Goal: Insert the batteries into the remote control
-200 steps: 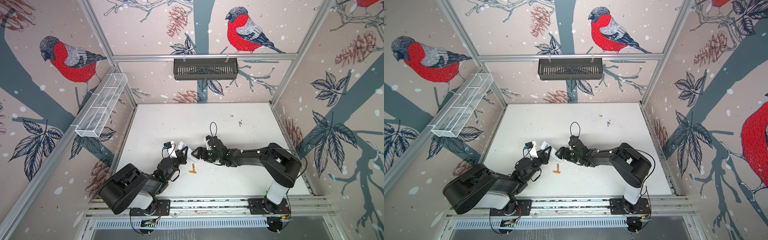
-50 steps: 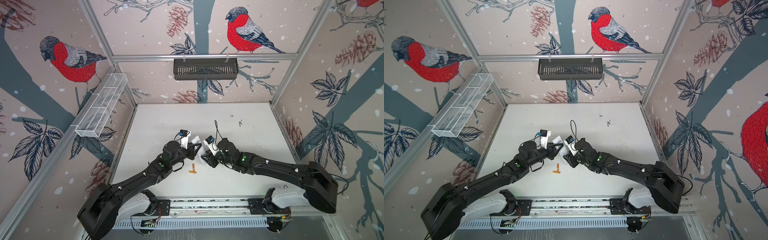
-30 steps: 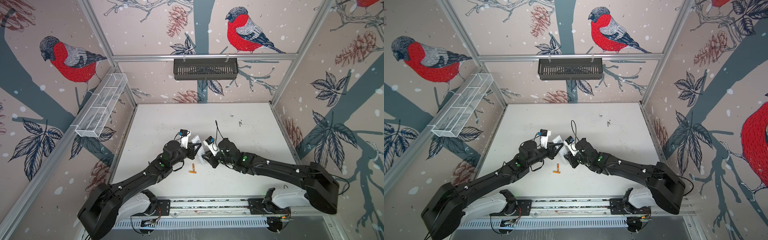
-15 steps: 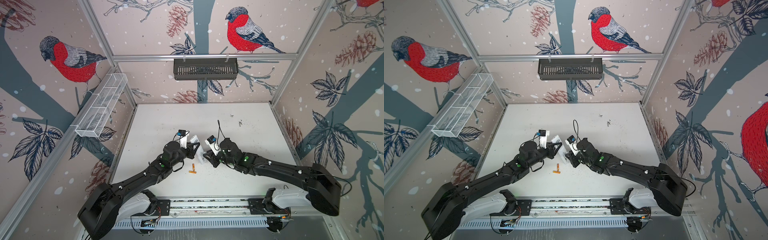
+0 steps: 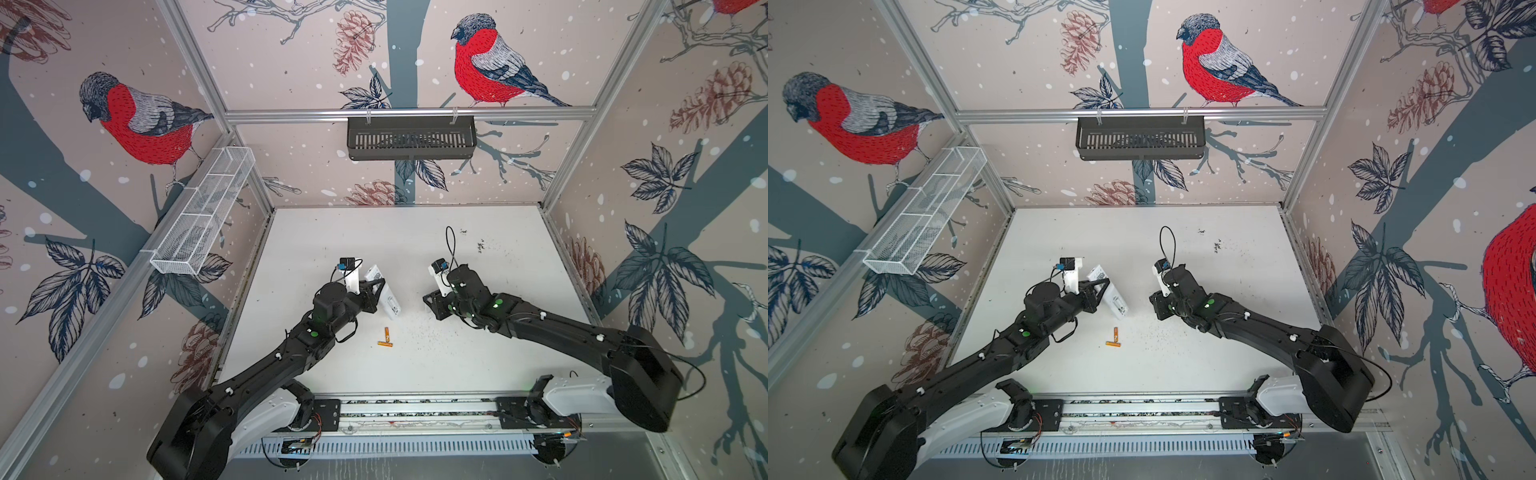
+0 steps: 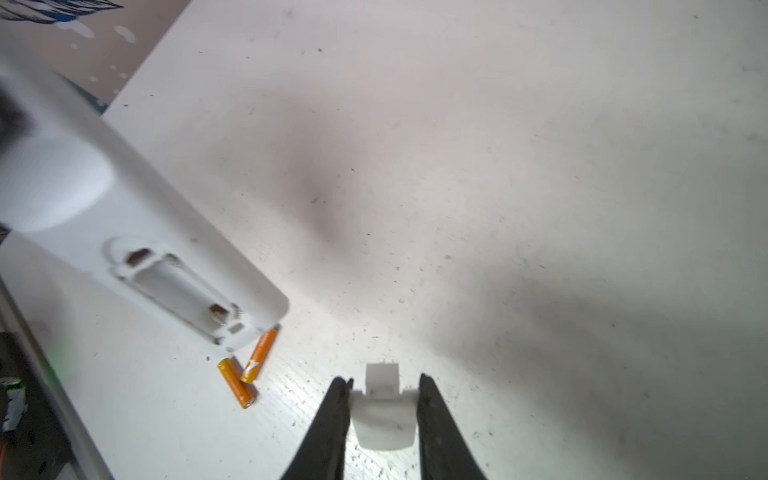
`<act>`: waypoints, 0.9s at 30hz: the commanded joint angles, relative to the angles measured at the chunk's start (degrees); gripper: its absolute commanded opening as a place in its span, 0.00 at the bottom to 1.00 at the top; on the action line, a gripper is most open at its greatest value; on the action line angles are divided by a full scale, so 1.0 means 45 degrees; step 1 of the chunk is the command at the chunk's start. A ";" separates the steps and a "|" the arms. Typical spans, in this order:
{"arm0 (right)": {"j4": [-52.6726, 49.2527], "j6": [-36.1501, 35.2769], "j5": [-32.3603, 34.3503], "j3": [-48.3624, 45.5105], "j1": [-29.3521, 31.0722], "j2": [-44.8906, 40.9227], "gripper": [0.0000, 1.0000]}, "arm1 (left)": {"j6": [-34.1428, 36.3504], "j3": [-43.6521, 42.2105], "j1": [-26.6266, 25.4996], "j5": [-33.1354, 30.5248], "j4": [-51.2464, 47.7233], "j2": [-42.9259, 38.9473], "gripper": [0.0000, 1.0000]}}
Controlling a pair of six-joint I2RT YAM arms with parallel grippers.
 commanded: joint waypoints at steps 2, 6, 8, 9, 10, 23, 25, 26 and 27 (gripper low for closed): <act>-0.2334 0.0969 0.0813 0.0516 -0.0591 0.0844 0.19 | 0.0402 0.0288 0.0349 0.0580 -0.1439 -0.0599 0.00; -0.2939 0.1292 0.1423 0.0668 -0.0774 0.1850 0.19 | 0.0435 0.0757 0.0438 0.0151 -0.3093 -0.0994 0.00; -0.3198 0.1486 0.1803 0.0776 -0.0794 0.2312 0.19 | 0.0546 0.1004 0.0483 0.0074 -0.3862 -0.1159 0.00; -0.3339 0.1630 0.2038 0.0836 -0.0792 0.2563 0.19 | 0.0606 0.1088 0.0502 0.0042 -0.4192 -0.1265 0.00; -0.3450 0.1755 0.2242 0.0892 -0.0794 0.2755 0.19 | 0.0616 0.1117 0.0513 -0.0001 -0.4422 -0.1382 0.00; -0.3330 0.2328 0.2783 0.0963 -0.0756 0.4015 0.29 | 0.0419 0.0938 0.0516 -0.0456 -0.5252 -0.2806 0.00; -0.3401 0.2280 0.2868 0.1028 -0.0692 0.3880 0.35 | 0.0416 0.0946 0.0503 -0.0531 -0.5293 -0.2830 0.00; -0.3421 0.2213 0.2961 0.1041 -0.0596 0.3760 0.40 | 0.0423 0.0959 0.0499 -0.0615 -0.5328 -0.2864 0.00; -0.3427 0.2131 0.3040 0.1048 -0.0496 0.3627 0.45 | 0.0407 0.0959 0.0516 -0.0752 -0.5397 -0.2900 0.00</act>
